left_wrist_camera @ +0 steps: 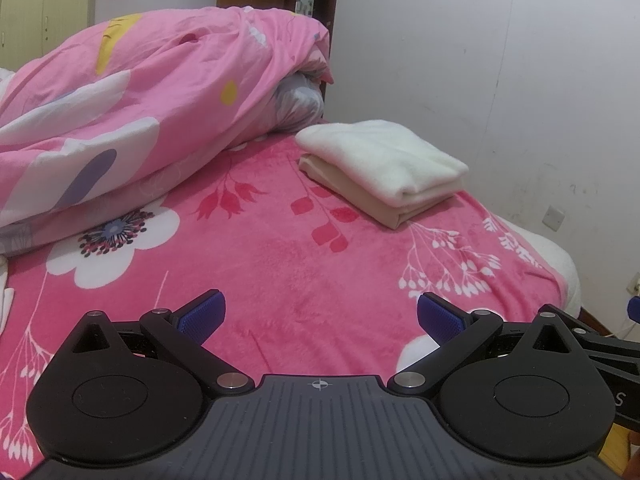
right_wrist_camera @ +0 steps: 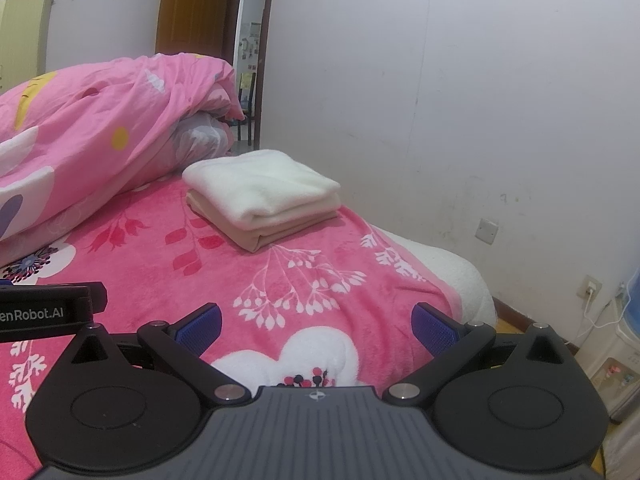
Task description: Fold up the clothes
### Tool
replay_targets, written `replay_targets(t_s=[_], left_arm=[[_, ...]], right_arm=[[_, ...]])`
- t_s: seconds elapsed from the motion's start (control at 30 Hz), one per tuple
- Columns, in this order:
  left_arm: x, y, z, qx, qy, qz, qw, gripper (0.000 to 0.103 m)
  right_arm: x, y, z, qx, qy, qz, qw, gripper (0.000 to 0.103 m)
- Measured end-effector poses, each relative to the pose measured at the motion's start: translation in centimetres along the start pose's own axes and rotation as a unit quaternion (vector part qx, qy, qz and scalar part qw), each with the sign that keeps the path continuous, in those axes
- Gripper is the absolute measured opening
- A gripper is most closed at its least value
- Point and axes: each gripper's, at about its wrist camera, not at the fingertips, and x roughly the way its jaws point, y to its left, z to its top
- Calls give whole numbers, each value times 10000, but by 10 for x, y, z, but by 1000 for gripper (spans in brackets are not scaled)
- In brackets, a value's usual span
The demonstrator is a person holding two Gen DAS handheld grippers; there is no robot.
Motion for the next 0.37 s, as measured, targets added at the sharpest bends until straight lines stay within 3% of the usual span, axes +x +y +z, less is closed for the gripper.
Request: replay_targets(t_s=[0.37], left_arm=[[0,0,1,-7,2,17,10000,103]], right_arm=[[0,0,-1,14,3,-2,10000,103]])
